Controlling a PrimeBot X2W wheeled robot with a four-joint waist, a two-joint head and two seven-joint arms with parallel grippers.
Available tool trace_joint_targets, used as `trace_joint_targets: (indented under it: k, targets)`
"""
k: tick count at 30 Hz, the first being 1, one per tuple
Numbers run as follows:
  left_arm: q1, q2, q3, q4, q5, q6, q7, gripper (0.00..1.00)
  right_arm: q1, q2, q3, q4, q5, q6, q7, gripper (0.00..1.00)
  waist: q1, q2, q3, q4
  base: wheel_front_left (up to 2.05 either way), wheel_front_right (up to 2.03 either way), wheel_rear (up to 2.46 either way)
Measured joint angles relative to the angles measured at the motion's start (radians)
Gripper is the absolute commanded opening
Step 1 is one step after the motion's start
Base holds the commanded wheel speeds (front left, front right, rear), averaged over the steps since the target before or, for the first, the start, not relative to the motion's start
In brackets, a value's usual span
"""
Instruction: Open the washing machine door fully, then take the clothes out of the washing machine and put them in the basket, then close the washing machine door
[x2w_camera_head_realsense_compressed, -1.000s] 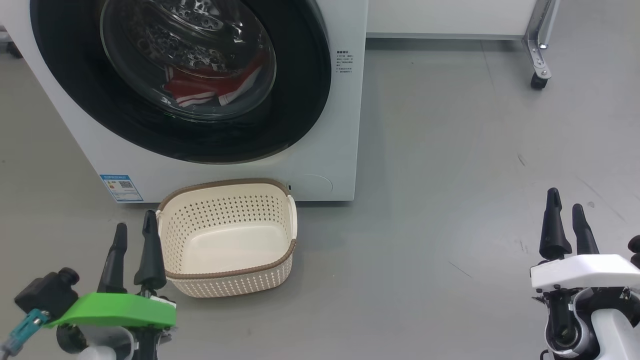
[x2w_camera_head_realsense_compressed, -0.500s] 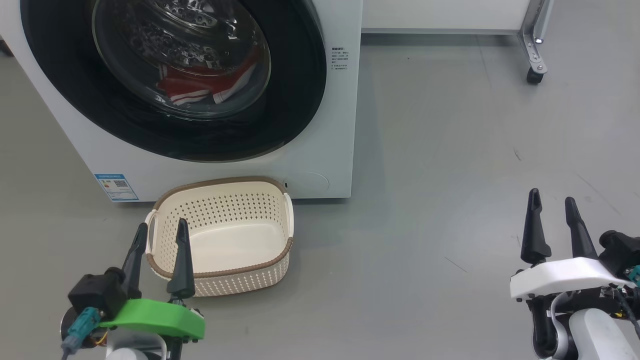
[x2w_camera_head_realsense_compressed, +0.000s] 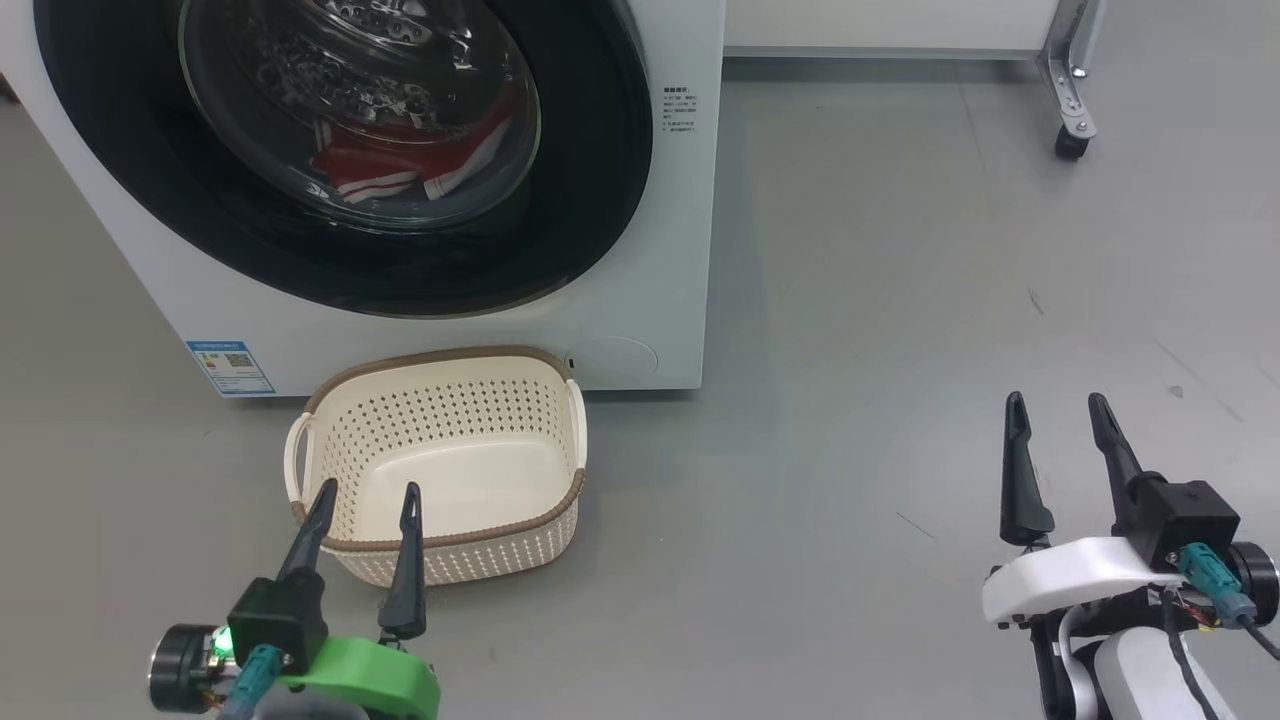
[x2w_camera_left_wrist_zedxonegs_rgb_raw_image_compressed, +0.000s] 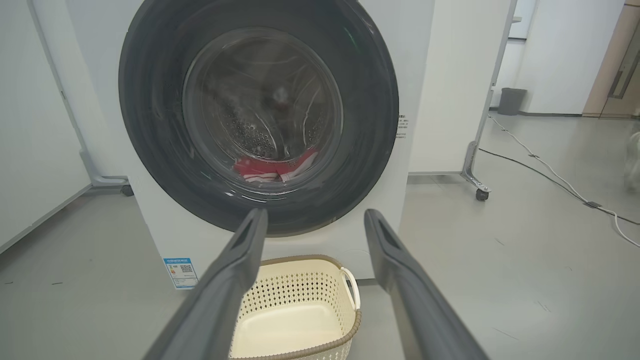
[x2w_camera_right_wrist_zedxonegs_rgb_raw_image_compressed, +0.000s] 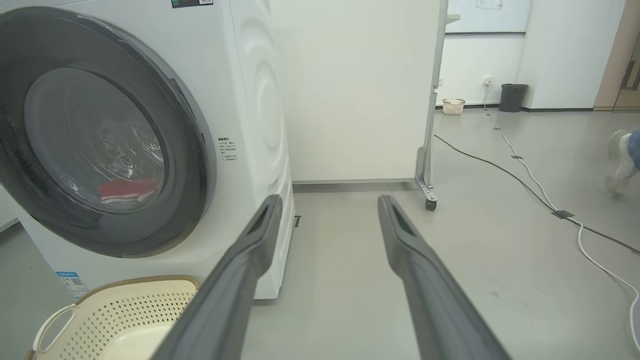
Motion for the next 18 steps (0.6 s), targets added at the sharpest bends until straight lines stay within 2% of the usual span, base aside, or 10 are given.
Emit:
trace_joint_targets:
  k: [4,18]
  targets:
    - [0.0,0.001,-0.011,0.008,0.046,0.012,-0.009,1.0,0.0,0.001,0.01,0.002,-0.042,-0.013,-0.012,1.0,0.0,0.0,0.005,0.002,0.0,0.0,0.0]
    - [-0.006,0.001,-0.012,0.031,0.036,0.025,-0.009,1.0,-0.002,0.023,-0.004,0.034,-0.019,-0.013,-0.02,1.0,0.0,0.0,0.028,0.011,0.0,0.0,0.0]
